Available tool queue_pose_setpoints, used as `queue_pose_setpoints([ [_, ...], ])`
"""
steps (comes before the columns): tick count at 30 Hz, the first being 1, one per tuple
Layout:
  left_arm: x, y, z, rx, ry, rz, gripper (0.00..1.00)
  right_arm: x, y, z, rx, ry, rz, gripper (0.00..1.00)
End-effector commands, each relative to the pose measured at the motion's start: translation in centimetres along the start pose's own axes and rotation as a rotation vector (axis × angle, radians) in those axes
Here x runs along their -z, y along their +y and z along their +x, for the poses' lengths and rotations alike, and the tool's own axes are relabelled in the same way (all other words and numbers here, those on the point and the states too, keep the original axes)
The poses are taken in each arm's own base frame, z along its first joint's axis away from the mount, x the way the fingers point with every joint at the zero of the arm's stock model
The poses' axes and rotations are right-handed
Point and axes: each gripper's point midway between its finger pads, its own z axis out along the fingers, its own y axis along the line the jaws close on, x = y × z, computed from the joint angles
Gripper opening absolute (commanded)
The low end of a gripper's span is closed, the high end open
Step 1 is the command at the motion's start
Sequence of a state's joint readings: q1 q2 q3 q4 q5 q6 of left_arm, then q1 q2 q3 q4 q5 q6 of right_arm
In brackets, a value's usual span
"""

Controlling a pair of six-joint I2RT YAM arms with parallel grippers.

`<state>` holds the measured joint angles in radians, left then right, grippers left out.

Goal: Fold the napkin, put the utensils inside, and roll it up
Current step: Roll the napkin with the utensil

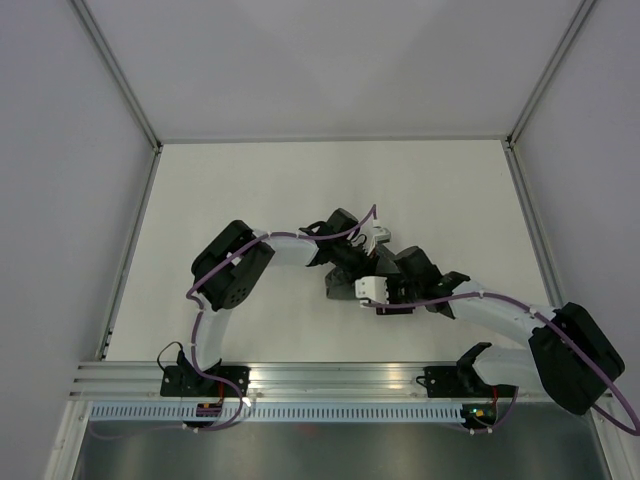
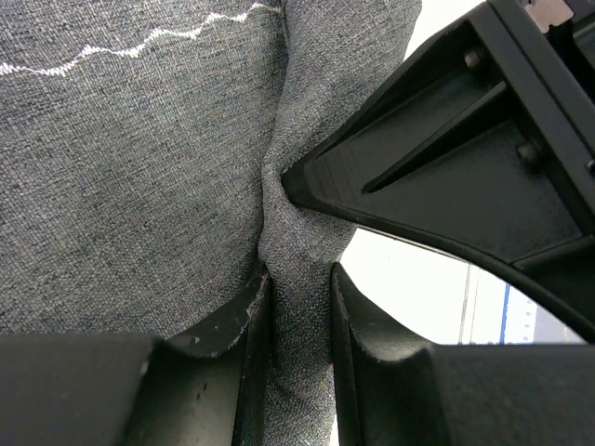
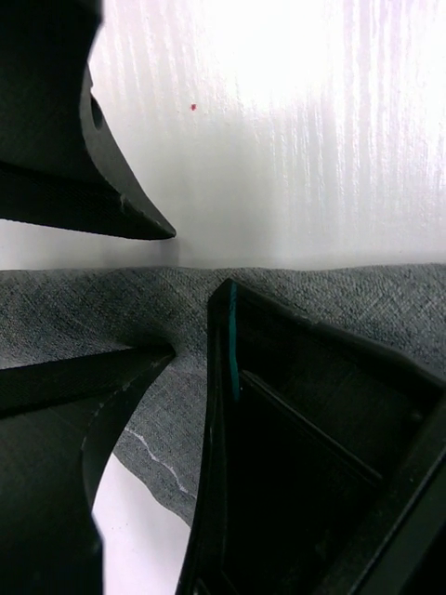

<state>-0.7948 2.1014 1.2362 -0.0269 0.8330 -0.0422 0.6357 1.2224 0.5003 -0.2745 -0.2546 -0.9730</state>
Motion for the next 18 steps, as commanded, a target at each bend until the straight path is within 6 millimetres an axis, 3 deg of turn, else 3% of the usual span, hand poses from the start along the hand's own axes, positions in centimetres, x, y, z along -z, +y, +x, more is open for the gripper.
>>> queue_pose_setpoints([
  [1, -0.1, 2.1, 11.7, 0.301, 0.303, -0.117, 0.04, -0.6, -0.1, -0.2, -0.014, 0.011, 0.006, 0.55],
  [6, 0.0, 1.8, 11.0, 0.304, 0.284, -0.105, 0.14, -1.2, -0.1, 1.1, -0.039, 0.063, 0.020, 0.35],
  [7, 0.0, 1.7, 10.9, 0.306, 0.278, -0.105, 0.16, -1.3, 0.0, 1.2, -0.043, 0.067, 0.019, 0.24],
  [10, 0.2, 1.4, 9.9, 0.312, 0.237, -0.099, 0.27, -1.4, 0.5, 1.8, -0.063, 0.080, 0.007, 0.15],
  [15, 1.2, 1.0, 8.2, 0.349, 0.127, -0.089, 0.40, -1.1, 0.5, 2.0, -0.113, 0.067, -0.046, 0.10],
  [18, 2.4, 1.3, 5.0, 0.321, -0.020, -0.091, 0.45, -1.0, 0.2, 2.4, -0.154, 0.076, -0.099, 0.08],
])
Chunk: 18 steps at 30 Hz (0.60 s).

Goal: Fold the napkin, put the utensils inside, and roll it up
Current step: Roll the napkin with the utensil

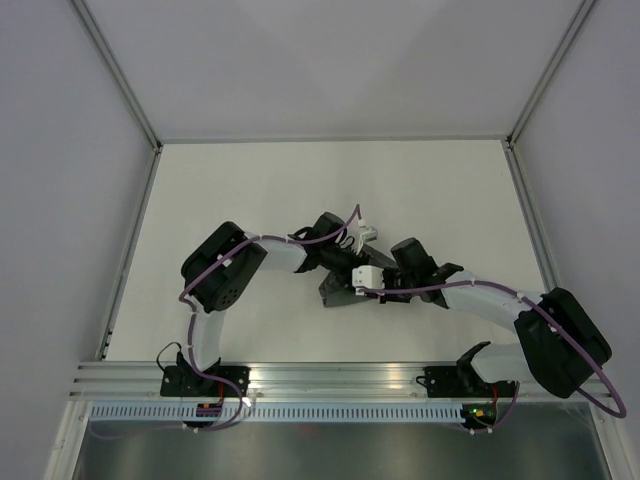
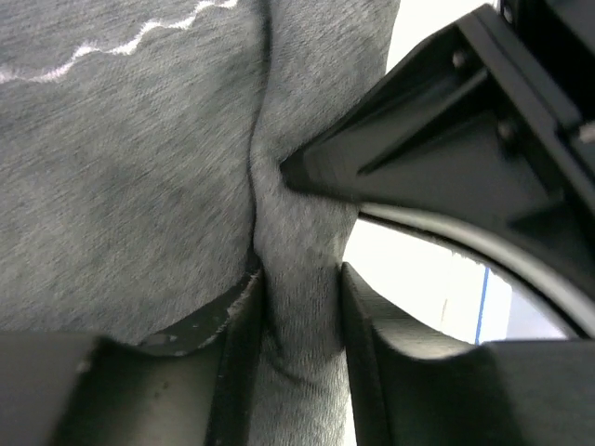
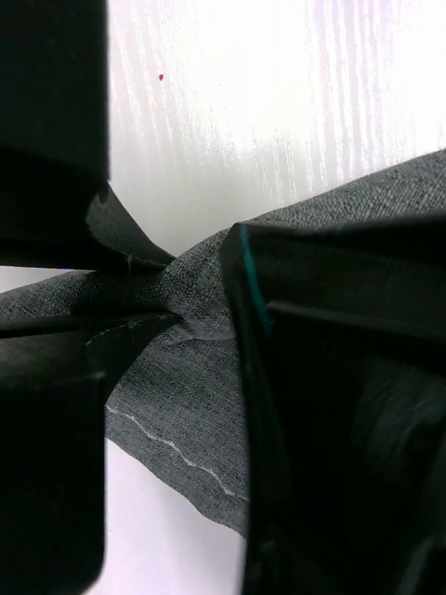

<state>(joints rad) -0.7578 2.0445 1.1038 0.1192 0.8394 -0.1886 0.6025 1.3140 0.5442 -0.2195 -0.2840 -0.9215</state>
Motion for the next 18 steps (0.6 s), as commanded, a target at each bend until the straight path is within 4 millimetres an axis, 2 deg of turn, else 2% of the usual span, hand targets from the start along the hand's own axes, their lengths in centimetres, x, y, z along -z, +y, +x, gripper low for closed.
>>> queue_pose_setpoints([
  [1, 1.1, 1.8, 4.2, 0.213, 0.034, -0.089, 0.45, 0.0, 1.0, 2.7, -0.081, 0.092, -0.101, 0.08],
  [2, 1.7, 1.6, 3.1, 0.218, -0.010, -0.088, 0.46, 0.1, 1.2, 2.9, -0.092, 0.101, -0.120, 0.07],
  [4, 2.2, 1.1, 2.5, 0.211, -0.051, -0.080, 0.47, -0.1, 0.9, 3.1, -0.102, 0.112, -0.146, 0.07],
  [6, 2.9, 0.7, 0.9, 0.177, -0.111, -0.087, 0.49, -0.1, 0.9, 3.0, -0.109, 0.119, -0.180, 0.06],
  [11, 4.6, 1.2, -1.5, 0.128, -0.220, -0.199, 0.50, -0.2, 1.6, 3.2, -0.145, 0.150, -0.291, 0.05],
  [13, 5.7, 1.2, -2.2, 0.105, -0.270, -0.249, 0.51, -0.4, 1.2, 2.9, -0.151, 0.148, -0.316, 0.05],
  [15, 7.0, 2.3, -2.6, 0.094, -0.331, -0.335, 0.54, -0.2, 1.1, 2.6, -0.154, 0.150, -0.343, 0.04],
  [16, 8.0, 1.8, -3.7, 0.066, -0.382, -0.356, 0.54, -0.4, 1.1, 2.8, -0.165, 0.158, -0.356, 0.04],
  [17, 9.1, 2.3, -4.3, 0.056, -0.425, -0.406, 0.55, -0.3, 1.2, 2.9, -0.169, 0.163, -0.368, 0.04],
  [18, 9.7, 2.6, -4.0, 0.050, -0.453, -0.439, 0.56, -0.4, 0.8, 2.6, -0.167, 0.159, -0.370, 0.04],
])
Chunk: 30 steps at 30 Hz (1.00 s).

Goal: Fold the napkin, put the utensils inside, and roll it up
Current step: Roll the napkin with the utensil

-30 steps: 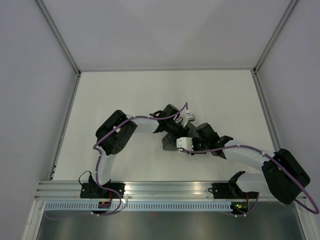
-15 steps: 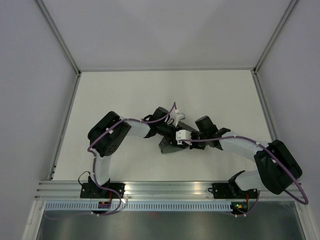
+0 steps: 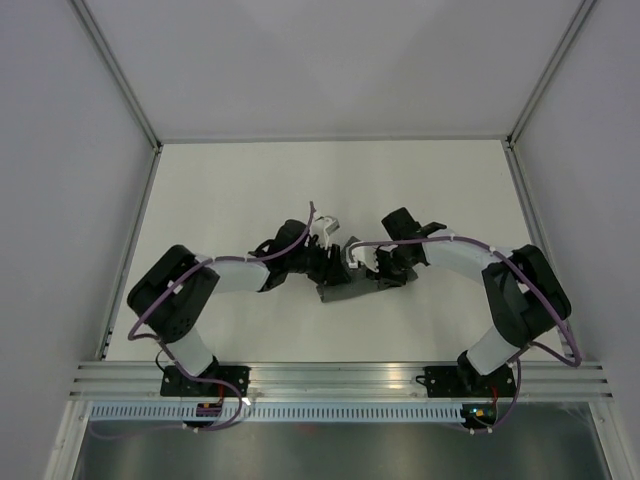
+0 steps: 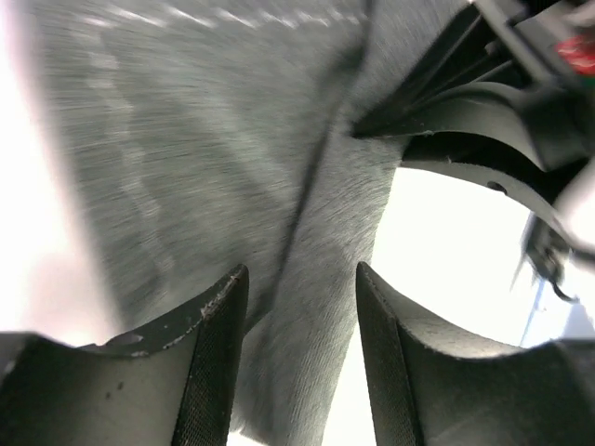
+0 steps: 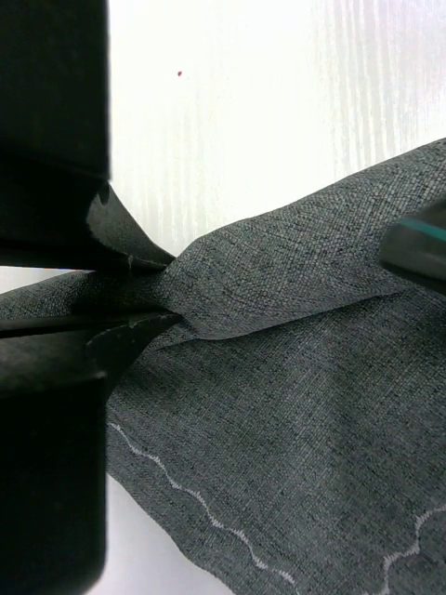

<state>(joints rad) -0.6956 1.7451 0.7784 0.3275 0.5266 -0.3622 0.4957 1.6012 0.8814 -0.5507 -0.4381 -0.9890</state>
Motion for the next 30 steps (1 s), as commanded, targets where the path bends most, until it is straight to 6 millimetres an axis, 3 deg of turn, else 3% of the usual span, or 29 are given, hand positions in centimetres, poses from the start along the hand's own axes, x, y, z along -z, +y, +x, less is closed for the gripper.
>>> queue_pose_setpoints([
  [1, 3.2, 0.8, -5.7, -0.049, -0.266, -0.145, 0.56, -0.5, 2.3, 3.4, -0.063, 0.122, -0.132, 0.04],
  [2, 4.2, 1.7, -6.5, -0.062, -0.318, -0.210, 0.58, -0.5, 2.6, 3.5, -0.074, 0.133, -0.152, 0.04],
  [3, 4.9, 2.2, -6.0, -0.071, -0.338, -0.243, 0.58, -0.4, 2.1, 3.2, -0.073, 0.130, -0.152, 0.04],
  [5, 7.8, 1.6, -8.6, -0.132, -0.487, -0.291, 0.60, -0.6, 2.5, 3.7, -0.091, 0.152, -0.194, 0.04],
  [6, 8.8, 1.9, -7.9, -0.141, -0.511, -0.313, 0.61, -0.5, 1.9, 3.2, -0.088, 0.144, -0.195, 0.04],
  [8, 11.5, 0.9, -9.0, -0.205, -0.626, -0.328, 0.63, -0.6, 2.5, 3.5, -0.116, 0.154, -0.264, 0.04],
  [10, 12.7, 0.3, -9.3, -0.247, -0.667, -0.326, 0.65, -0.9, 1.6, 3.4, -0.145, 0.153, -0.291, 0.04],
  [11, 13.6, -0.3, -9.5, -0.284, -0.691, -0.332, 0.71, -0.8, 1.7, 3.5, -0.161, 0.159, -0.313, 0.04],
  [15, 14.4, -2.2, -9.6, -0.417, -0.690, -0.348, 0.77, -1.5, 0.3, 3.4, -0.210, 0.158, -0.351, 0.04],
  [20, 12.1, -5.2, -8.8, -0.647, -0.559, -0.389, 0.75, -2.2, -0.6, 3.6, -0.254, 0.171, -0.368, 0.04],
  [27, 5.2, -6.0, -4.5, -0.841, -0.315, -0.349, 0.74, -3.2, -1.2, 3.6, -0.282, 0.177, -0.386, 0.04],
  [30, 3.0, -6.5, -4.2, -0.897, -0.262, -0.330, 0.75, -3.3, -1.2, 3.9, -0.289, 0.188, -0.391, 0.04],
])
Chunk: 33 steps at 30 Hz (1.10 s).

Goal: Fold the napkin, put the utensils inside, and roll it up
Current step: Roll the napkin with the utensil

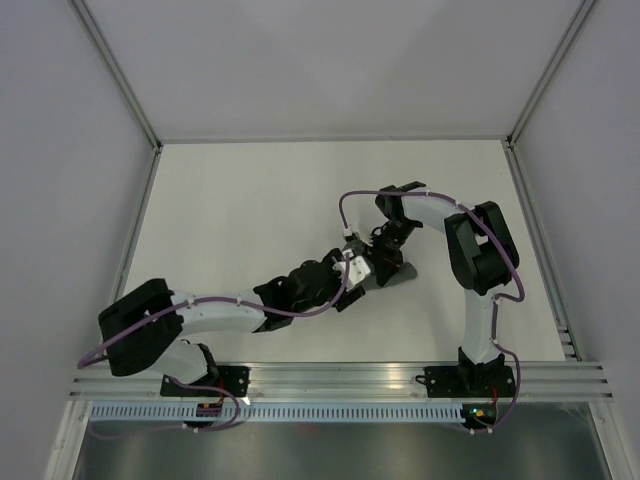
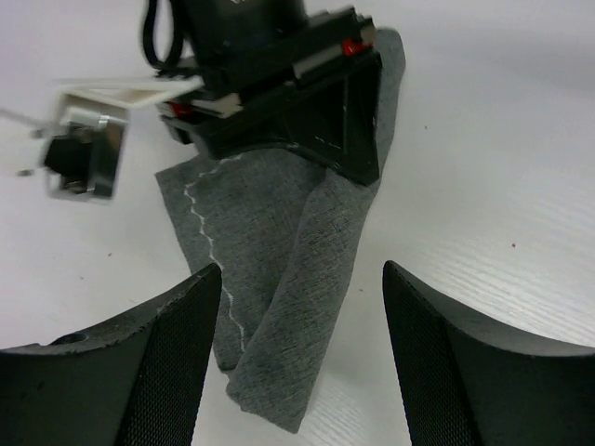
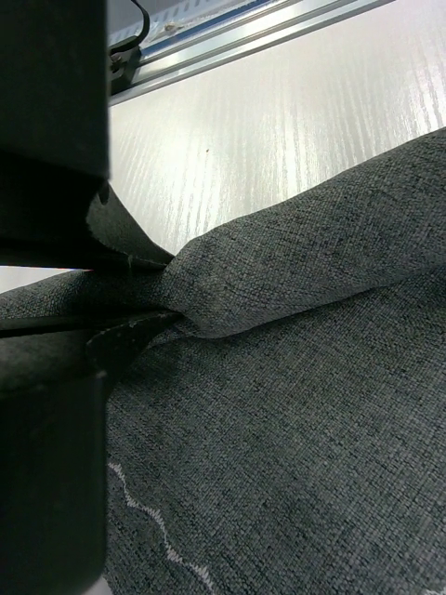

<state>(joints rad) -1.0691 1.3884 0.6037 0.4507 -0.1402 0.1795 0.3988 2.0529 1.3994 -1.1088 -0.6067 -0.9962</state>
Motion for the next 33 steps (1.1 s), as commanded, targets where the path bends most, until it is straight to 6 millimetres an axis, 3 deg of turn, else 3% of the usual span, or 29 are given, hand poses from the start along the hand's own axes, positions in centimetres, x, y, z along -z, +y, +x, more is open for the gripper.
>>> queue_pose_setpoints([
  [1, -2.4, -0.5, 0.1, -0.149, 0.040, 0.017, 0.75, -2.7, -2.8, 3.3, 0.008, 0.118, 0.032, 0.04],
  [7, -5.3, -1.7, 0.8, -0.174, 0.049, 0.061, 0.75, -3.0, -3.0, 3.8, -0.006, 0.130, 0.030, 0.04],
  [11, -6.7, -2.7, 2.7, -0.172, 0.083, 0.091, 0.75, -3.3, -3.0, 4.1, -0.013, 0.142, 0.023, 0.03],
  [20, -8.2, -2.7, 3.9, -0.077, 0.089, 0.073, 0.73, -3.4, -3.3, 4.1, -0.024, 0.144, 0.023, 0.03],
  [26, -7.9, -3.4, 5.0, 0.023, 0.095, 0.101, 0.60, -3.4, -3.1, 4.1, -0.032, 0.144, 0.021, 0.03],
  [29, -7.7, -3.7, 5.7, 0.090, 0.099, 0.124, 0.36, -3.4, -3.1, 4.2, -0.038, 0.143, 0.022, 0.03],
  [33, -7.4, -4.5, 6.8, 0.183, 0.115, 0.179, 0.26, -3.3, -3.0, 4.1, -0.043, 0.143, 0.022, 0.04],
])
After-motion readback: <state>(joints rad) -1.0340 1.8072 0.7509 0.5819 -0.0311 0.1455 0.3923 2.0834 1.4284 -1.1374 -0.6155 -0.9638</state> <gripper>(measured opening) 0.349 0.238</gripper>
